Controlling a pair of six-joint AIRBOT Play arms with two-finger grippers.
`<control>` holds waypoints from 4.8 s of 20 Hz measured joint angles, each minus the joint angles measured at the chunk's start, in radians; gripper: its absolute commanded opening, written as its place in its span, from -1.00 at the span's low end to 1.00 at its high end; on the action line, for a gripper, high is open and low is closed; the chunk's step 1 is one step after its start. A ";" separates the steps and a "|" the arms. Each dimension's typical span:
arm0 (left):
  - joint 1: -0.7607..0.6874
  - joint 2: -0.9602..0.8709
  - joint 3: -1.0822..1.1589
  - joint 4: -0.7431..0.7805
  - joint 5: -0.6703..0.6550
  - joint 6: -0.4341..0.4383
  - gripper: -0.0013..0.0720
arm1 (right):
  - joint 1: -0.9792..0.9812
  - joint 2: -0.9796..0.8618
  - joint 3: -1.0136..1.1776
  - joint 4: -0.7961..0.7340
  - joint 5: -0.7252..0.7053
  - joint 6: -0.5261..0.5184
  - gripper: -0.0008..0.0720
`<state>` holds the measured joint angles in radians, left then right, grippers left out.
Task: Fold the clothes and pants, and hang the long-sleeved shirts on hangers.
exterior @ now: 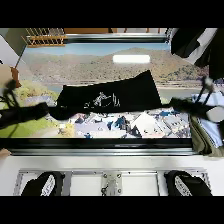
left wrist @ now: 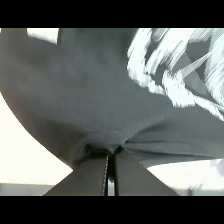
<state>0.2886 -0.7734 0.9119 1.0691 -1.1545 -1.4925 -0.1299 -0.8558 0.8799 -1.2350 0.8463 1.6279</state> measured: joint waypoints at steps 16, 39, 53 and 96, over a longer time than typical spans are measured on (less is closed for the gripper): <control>0.001 0.300 0.771 0.003 0.032 -0.116 -0.95 | 0.000 0.280 0.645 -0.108 0.036 -0.065 -0.95; -0.218 -1.037 0.787 -0.050 0.111 -0.036 -0.95 | 0.022 -0.773 0.653 -0.018 -0.009 -0.093 -0.95; -0.167 -0.940 0.517 -0.049 0.102 -0.009 -0.95 | 0.024 -0.676 0.370 -0.134 0.030 -0.031 -0.94; -0.172 -0.321 -0.248 -0.039 0.108 -0.006 0.38 | -0.145 -0.131 -0.502 0.107 -0.090 0.175 -0.94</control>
<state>0.1165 -1.0946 0.6640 1.0302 -1.0466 -1.4982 -0.2752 -0.9867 0.3782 -1.1278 0.7563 1.8034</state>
